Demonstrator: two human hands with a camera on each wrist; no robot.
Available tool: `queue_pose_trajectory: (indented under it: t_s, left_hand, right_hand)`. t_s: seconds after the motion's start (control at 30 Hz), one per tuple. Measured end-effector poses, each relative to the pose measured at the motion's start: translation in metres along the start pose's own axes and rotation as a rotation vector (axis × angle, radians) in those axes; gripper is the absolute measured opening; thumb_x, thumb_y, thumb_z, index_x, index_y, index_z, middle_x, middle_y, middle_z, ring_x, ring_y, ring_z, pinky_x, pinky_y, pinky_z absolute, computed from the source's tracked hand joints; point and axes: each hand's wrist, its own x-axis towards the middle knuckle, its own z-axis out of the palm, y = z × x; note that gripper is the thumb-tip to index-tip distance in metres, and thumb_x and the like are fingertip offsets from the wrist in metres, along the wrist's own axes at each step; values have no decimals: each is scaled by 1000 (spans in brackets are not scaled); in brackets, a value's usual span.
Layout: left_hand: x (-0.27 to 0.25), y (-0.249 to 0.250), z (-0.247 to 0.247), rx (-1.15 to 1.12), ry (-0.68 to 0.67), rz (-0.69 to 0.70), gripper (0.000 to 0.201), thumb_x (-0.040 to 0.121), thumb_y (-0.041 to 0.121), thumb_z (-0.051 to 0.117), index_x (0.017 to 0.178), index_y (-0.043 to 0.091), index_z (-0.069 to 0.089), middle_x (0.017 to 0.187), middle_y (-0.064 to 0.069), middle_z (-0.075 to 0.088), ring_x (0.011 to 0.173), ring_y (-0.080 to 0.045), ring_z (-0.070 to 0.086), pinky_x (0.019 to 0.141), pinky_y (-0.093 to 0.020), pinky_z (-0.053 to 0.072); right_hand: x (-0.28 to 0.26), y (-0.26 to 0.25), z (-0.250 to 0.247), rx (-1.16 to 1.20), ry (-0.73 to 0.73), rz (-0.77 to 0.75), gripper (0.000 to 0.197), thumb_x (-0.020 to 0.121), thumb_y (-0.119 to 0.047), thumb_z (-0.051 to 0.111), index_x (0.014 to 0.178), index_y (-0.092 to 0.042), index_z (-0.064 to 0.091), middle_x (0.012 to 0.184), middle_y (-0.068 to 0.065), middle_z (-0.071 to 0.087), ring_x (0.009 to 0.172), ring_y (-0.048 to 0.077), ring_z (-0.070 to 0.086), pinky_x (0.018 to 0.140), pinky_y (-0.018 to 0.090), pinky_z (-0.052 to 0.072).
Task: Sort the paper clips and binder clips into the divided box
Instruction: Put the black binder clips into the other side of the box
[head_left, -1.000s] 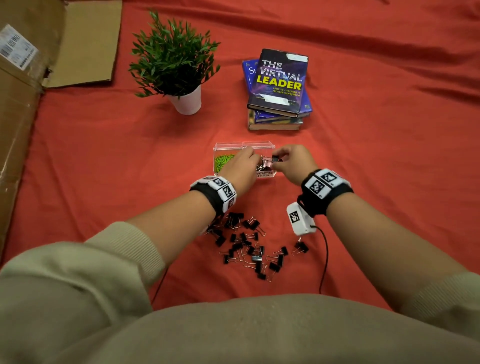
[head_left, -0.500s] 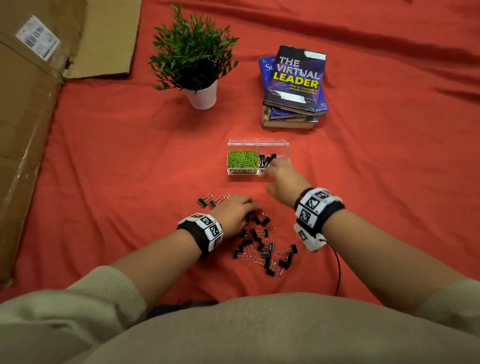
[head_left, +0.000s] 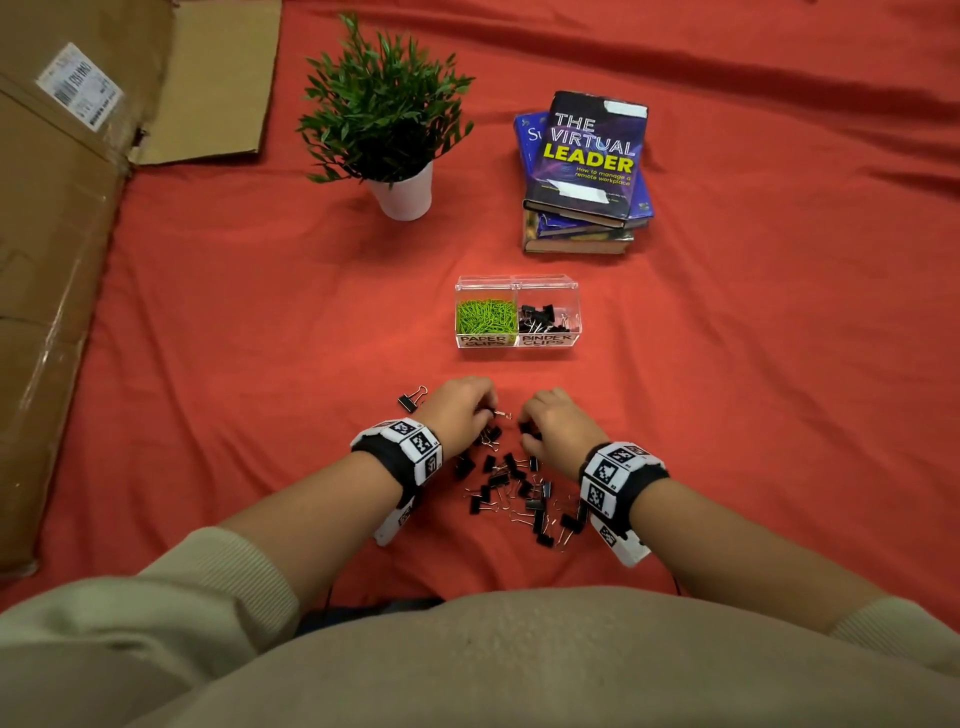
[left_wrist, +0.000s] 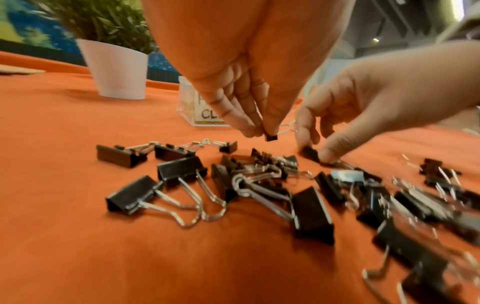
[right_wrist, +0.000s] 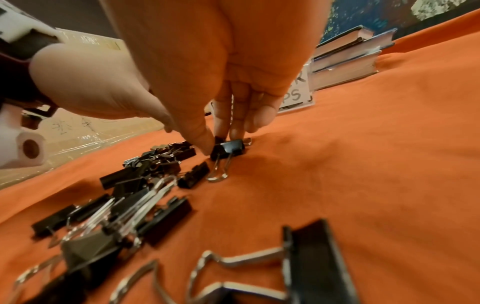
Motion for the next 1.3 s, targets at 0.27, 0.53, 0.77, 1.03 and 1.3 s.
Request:
queue_pose_trajectory:
  t_s: [0.27, 0.53, 0.77, 1.03, 1.3]
  left_hand:
    - [-7, -9, -7, 13, -104, -115, 40, 85, 13, 56, 125, 16, 56, 96, -2, 63, 86, -17, 57, 78, -22, 42]
    - [-11, -8, 2, 220, -194, -17, 43, 87, 17, 49, 128, 23, 57, 113, -8, 57, 110, -28, 55, 94, -37, 48]
    - [-13, -11, -2, 332, -195, 26, 22, 90, 18, 53, 108, 5, 56, 114, -11, 48, 103, -28, 55, 87, -37, 47]
    - [-11, -12, -6, 198, -151, -8, 13, 85, 10, 58, 97, 8, 59, 107, -9, 59, 100, -26, 57, 85, -30, 42]
    - [-9, -13, -11, 62, -83, -118, 25, 86, 15, 62, 111, 16, 61, 109, -6, 68, 101, -23, 62, 81, -24, 43]
  right_hand:
    - [-5, 7, -11, 52, 83, 101, 25, 85, -27, 55, 104, -13, 59, 100, 2, 60, 100, 19, 47, 93, 32, 42]
    - [-14, -9, 1, -30, -70, 199, 27, 89, -15, 52, 114, -4, 52, 112, 12, 46, 103, 29, 51, 87, 41, 50]
    - [-13, -3, 0, 63, -61, 179, 19, 86, -12, 58, 103, -4, 57, 107, 10, 50, 95, 27, 55, 84, 35, 48]
    - [1, 11, -21, 398, -70, 379, 8, 80, -5, 67, 84, -12, 65, 71, -4, 57, 63, 9, 54, 55, 15, 39]
    - [31, 13, -59, 190, -120, 218, 17, 80, -7, 63, 94, -16, 68, 89, 0, 60, 79, 15, 58, 64, 22, 45]
